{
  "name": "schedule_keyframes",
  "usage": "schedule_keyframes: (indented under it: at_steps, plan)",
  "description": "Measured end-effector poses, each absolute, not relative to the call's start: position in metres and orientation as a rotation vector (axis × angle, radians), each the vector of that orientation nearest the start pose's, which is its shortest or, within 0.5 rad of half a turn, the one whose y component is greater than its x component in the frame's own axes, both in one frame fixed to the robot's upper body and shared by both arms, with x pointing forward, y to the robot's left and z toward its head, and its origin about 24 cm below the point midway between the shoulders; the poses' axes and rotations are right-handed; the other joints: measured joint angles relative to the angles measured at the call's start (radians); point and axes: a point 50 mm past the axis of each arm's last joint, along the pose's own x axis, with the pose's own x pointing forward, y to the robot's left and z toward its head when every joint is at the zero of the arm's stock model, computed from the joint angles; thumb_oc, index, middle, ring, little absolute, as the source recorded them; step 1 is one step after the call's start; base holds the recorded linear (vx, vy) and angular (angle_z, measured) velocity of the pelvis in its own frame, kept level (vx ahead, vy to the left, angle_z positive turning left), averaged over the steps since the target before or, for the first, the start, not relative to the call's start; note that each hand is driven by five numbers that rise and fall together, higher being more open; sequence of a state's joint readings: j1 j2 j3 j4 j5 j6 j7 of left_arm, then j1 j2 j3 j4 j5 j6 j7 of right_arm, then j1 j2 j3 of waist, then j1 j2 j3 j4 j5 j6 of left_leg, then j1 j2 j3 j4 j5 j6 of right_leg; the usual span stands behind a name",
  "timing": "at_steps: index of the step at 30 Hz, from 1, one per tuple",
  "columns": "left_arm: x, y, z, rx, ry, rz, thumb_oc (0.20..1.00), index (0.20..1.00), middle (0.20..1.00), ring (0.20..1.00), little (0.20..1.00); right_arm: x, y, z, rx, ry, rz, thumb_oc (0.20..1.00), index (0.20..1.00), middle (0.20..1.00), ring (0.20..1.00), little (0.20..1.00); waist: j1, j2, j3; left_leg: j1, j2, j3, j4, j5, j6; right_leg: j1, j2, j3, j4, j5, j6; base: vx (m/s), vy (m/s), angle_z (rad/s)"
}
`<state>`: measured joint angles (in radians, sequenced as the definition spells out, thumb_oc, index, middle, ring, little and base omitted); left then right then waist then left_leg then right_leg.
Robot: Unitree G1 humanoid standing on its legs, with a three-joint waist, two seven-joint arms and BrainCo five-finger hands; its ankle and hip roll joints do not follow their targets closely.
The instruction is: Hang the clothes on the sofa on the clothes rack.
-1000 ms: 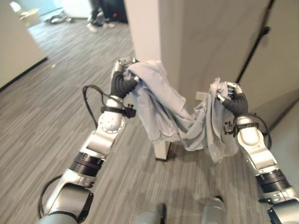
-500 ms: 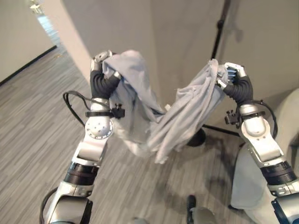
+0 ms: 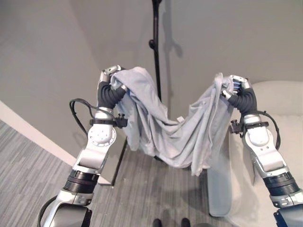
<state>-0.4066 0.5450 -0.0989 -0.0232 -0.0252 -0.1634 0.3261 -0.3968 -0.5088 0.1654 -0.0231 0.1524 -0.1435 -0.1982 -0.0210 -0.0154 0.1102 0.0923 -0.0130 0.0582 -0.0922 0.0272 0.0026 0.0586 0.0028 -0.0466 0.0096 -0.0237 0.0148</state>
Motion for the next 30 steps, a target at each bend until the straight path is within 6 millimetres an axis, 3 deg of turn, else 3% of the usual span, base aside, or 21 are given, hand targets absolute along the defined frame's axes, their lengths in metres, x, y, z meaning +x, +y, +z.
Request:
schedule_keyframes:
  at_steps: [7,19,25,30]
  plan:
    - [0.301,0.207,0.198,0.422,-0.65,0.19,0.2,0.2,0.2,0.2,0.2,0.305,-0.176,0.176,-0.329,-0.539,0.04,0.2,0.2,0.2,0.2,0.2,0.014,0.01,-0.006,-0.002,-0.023,0.01,0.0,0.0,0.007,0.0,-0.024,0.009,-0.01,0.009,0.02,0.04,0.041,-0.04]
    - [0.297,0.211,0.192,0.423,-0.632,0.199,0.2,0.2,0.2,0.2,0.2,0.305,-0.176,0.175,-0.348,-0.54,0.046,0.2,0.2,0.2,0.2,0.2,0.02,0.022,-0.022,-0.003,-0.021,0.005,0.0,0.002,0.011,0.019,-0.02,0.001,-0.05,0.026,0.016,0.01,-0.007,0.01]
    - [0.287,0.212,0.213,0.403,-0.728,0.22,0.2,0.2,0.2,0.2,0.2,0.301,-0.174,0.183,-0.353,-0.568,0.081,0.2,0.2,0.2,0.2,0.2,0.017,0.021,-0.027,0.0,-0.019,0.006,0.0,0.002,0.011,0.04,-0.019,-0.001,-0.086,0.043,0.018,0.01,-0.004,0.0]
    - [0.275,0.211,0.232,0.388,-0.831,0.228,0.2,0.2,0.2,0.2,0.2,0.29,-0.178,0.208,-0.331,-0.681,0.091,0.2,0.2,0.2,0.2,0.2,0.015,0.022,-0.029,0.004,-0.019,0.01,-0.001,0.001,0.01,0.051,-0.019,0.002,-0.106,0.05,0.019,0.0,0.0,0.0]
